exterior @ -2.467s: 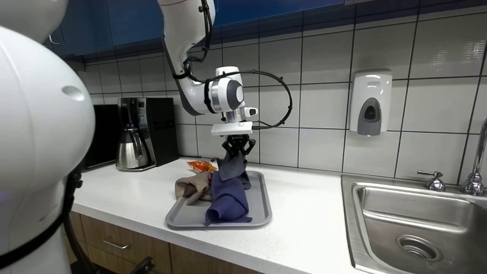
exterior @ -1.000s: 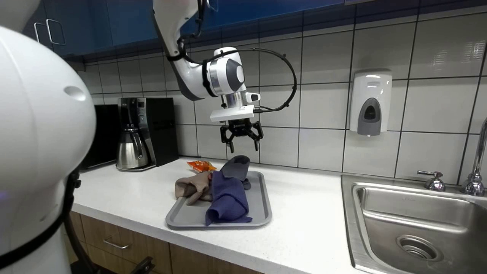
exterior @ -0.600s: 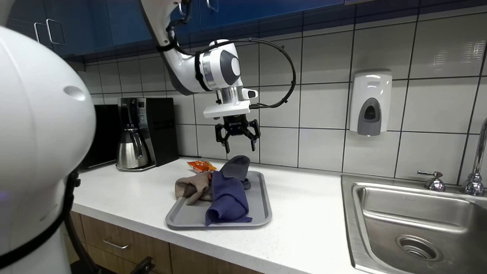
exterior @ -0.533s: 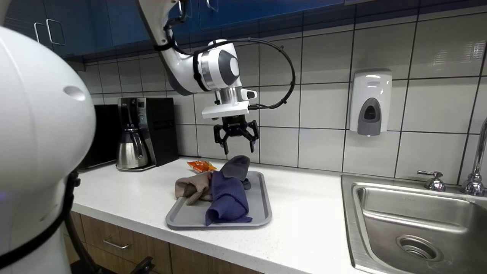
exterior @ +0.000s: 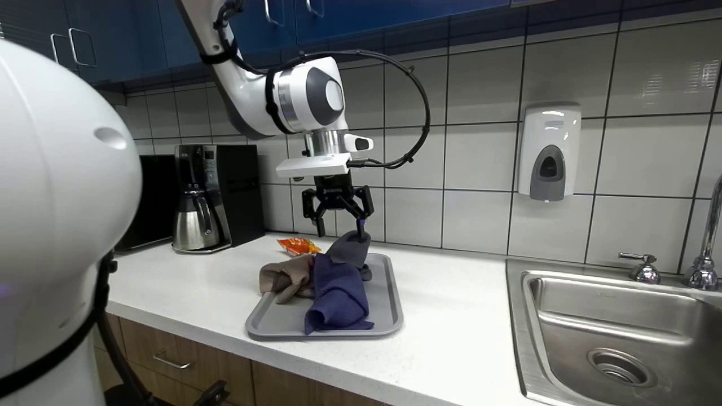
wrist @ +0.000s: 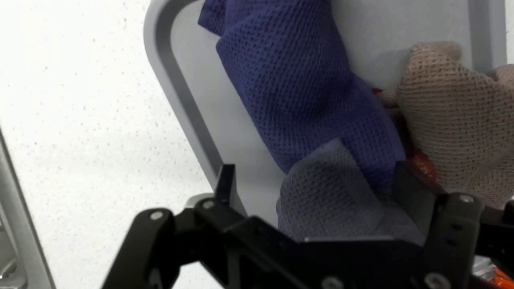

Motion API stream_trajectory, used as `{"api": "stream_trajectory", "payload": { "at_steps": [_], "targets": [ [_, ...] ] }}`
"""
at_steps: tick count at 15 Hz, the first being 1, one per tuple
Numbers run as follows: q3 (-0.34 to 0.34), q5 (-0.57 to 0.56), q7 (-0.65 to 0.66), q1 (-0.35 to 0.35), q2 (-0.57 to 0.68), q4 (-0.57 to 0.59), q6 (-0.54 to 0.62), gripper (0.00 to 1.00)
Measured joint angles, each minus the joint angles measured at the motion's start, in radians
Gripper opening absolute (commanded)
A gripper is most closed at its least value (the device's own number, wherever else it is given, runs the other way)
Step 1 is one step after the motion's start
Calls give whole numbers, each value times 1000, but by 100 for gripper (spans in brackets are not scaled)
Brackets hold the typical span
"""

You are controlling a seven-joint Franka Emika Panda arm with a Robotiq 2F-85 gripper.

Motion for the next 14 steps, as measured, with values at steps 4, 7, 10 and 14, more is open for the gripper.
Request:
{"api": "stream_trajectory", "payload": {
  "at_steps": [4,7,10,14],
  "targets": [
    [1,72,41,0,-73,-82,-15,100],
    [0,123,41,0,-140,-136,-21,100],
    [-4,145,41,-4,-222,-183,-45,100],
    [-2,145,41,-5,-225,-190,-44,100]
  ]
}}
